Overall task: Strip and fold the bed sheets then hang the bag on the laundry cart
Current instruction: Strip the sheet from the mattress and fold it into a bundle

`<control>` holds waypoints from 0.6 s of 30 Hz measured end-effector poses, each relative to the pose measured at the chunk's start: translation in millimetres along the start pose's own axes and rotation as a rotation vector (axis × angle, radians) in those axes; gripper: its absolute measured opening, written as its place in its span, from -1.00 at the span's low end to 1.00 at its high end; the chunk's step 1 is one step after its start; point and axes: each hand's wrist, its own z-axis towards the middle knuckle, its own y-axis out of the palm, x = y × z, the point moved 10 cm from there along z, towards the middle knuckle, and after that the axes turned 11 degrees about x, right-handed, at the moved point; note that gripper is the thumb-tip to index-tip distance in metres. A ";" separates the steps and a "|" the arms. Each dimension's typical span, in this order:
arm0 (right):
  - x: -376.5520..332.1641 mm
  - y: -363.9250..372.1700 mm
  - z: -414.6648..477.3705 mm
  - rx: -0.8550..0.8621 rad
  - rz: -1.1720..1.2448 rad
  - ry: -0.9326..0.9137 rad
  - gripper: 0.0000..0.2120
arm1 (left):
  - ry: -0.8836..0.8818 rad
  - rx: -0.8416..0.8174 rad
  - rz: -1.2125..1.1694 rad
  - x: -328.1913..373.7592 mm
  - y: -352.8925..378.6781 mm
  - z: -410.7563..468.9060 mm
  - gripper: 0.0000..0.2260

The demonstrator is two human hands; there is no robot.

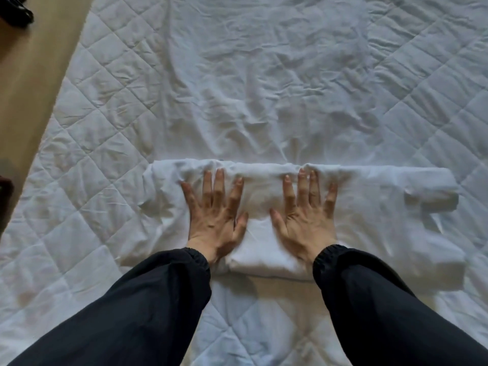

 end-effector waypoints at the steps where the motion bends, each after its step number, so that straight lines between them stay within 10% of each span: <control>1: -0.5 3.2 1.3 0.009 0.017 0.000 -0.25 | -0.003 0.003 -0.007 -0.1 3.4 0.7 -0.30; 18: -8.6 -15.0 -14.5 0.110 0.075 -0.077 -0.21 | 0.002 0.034 0.070 1.4 -4.8 -4.8 -0.29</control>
